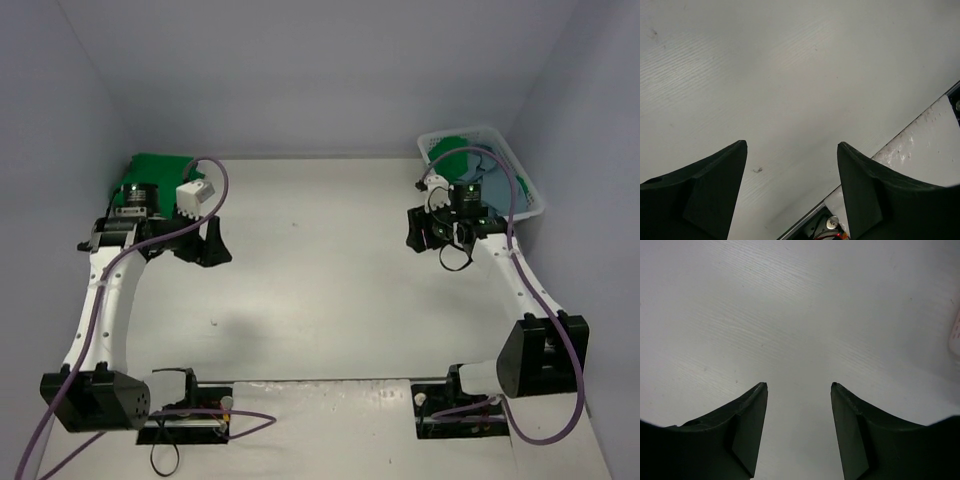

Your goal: Fold and stack the t-shirts

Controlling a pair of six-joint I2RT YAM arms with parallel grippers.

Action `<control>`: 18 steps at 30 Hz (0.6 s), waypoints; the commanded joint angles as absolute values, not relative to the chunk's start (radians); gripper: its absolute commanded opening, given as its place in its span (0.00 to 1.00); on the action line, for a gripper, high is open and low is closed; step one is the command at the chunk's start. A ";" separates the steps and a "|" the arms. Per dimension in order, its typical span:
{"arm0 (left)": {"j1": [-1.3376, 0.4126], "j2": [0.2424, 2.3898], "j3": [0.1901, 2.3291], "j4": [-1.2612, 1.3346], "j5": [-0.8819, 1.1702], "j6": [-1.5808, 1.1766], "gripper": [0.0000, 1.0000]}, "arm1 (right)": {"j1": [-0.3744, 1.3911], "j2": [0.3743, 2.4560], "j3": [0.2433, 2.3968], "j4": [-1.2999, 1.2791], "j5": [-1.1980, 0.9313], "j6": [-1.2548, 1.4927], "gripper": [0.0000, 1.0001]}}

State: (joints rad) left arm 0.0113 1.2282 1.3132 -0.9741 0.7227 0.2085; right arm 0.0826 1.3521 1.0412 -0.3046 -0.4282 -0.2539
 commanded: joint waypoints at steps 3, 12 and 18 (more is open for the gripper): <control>0.121 1.124 1.264 -0.862 0.821 0.193 0.69 | 0.051 1.302 1.035 -0.249 -0.428 -0.227 0.50; 0.187 1.065 1.223 -0.825 0.847 0.149 0.73 | 0.005 1.269 1.015 -0.245 -0.472 -0.229 0.51; 0.186 1.084 1.223 -0.830 0.839 0.147 0.73 | -0.026 1.249 1.005 -0.238 -0.480 -0.225 0.50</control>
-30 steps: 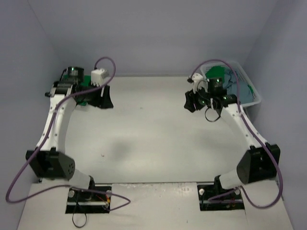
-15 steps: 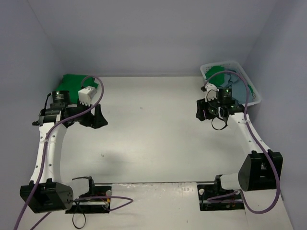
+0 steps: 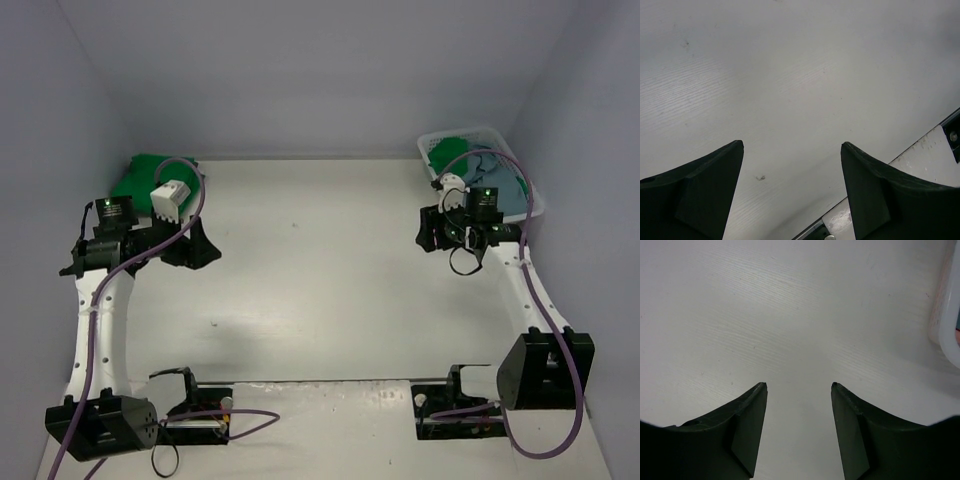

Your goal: Fold and stack the t-shirts

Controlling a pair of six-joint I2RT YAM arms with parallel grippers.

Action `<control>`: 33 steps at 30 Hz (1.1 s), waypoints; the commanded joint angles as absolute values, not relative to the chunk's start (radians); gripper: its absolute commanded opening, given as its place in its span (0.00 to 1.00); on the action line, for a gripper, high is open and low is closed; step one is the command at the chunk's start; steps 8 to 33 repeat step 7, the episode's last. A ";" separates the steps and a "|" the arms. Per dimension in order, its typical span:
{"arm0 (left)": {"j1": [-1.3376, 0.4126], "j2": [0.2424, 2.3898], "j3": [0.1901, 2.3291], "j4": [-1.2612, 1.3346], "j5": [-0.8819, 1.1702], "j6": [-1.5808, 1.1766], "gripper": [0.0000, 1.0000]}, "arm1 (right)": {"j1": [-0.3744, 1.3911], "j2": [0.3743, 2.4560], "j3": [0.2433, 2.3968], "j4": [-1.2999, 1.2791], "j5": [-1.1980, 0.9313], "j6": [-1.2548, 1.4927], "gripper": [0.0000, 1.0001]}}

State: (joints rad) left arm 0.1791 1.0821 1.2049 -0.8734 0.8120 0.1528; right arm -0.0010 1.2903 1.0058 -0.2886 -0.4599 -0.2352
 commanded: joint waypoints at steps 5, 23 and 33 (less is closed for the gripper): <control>0.186 1.088 1.216 -0.821 0.841 0.144 0.73 | -0.038 1.261 1.003 -0.238 -0.479 -0.224 0.51; 0.186 1.085 1.212 -0.816 0.844 0.146 0.73 | -0.041 1.262 1.005 -0.238 -0.479 -0.222 0.51; 0.186 1.085 1.212 -0.816 0.844 0.146 0.73 | -0.041 1.262 1.005 -0.238 -0.479 -0.222 0.51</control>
